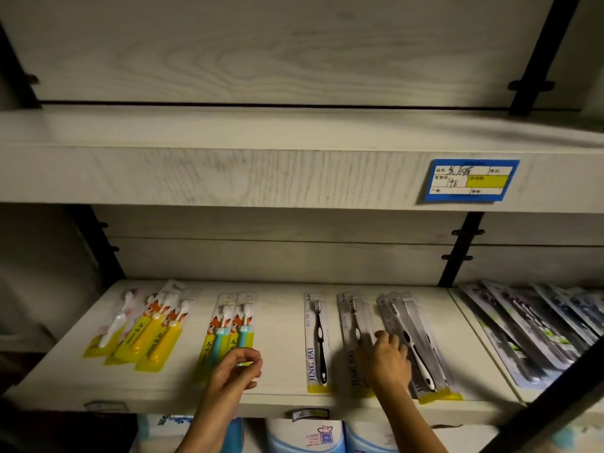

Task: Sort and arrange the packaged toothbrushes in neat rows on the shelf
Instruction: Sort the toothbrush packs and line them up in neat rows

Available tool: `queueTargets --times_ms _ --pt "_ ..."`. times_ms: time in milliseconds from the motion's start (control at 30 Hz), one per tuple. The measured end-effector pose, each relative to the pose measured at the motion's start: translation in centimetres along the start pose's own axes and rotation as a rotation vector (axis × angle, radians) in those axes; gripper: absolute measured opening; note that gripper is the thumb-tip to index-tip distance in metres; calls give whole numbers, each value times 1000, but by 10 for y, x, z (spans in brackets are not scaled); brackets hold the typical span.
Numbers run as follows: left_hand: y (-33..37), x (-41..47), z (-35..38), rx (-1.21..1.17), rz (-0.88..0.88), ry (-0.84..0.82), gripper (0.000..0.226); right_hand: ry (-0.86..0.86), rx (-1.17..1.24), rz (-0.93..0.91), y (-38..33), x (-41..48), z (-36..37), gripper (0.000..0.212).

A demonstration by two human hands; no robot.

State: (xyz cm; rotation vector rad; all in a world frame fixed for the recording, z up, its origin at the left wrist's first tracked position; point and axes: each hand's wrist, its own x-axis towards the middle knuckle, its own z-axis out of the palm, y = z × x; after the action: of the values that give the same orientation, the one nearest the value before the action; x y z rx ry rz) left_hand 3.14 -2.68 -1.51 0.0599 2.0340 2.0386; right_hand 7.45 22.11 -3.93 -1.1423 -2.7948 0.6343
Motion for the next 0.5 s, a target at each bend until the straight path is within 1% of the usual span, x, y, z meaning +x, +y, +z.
queueTargets --times_ms 67,100,167,233,300,367,500 --pt "0 -2 -5 -20 0 20 9 52 74 -46 -4 -9 -6 50" --pt "0 -2 -8 -29 2 37 10 71 164 -93 -6 -14 -8 45" --pt "2 -3 -16 -56 20 82 12 78 475 -181 -16 -27 -15 35" --pt "4 -7 -26 -82 50 126 13 57 810 -226 -35 -49 -23 28" --pt "6 -12 -38 -95 81 157 12 53 1037 -248 -58 -74 -26 26" --pt "8 -14 -54 -107 106 181 12 27 1127 -295 -80 -95 -18 28" --pt "6 -8 -94 -121 116 201 13 -86 1109 -355 -121 -121 11 31"
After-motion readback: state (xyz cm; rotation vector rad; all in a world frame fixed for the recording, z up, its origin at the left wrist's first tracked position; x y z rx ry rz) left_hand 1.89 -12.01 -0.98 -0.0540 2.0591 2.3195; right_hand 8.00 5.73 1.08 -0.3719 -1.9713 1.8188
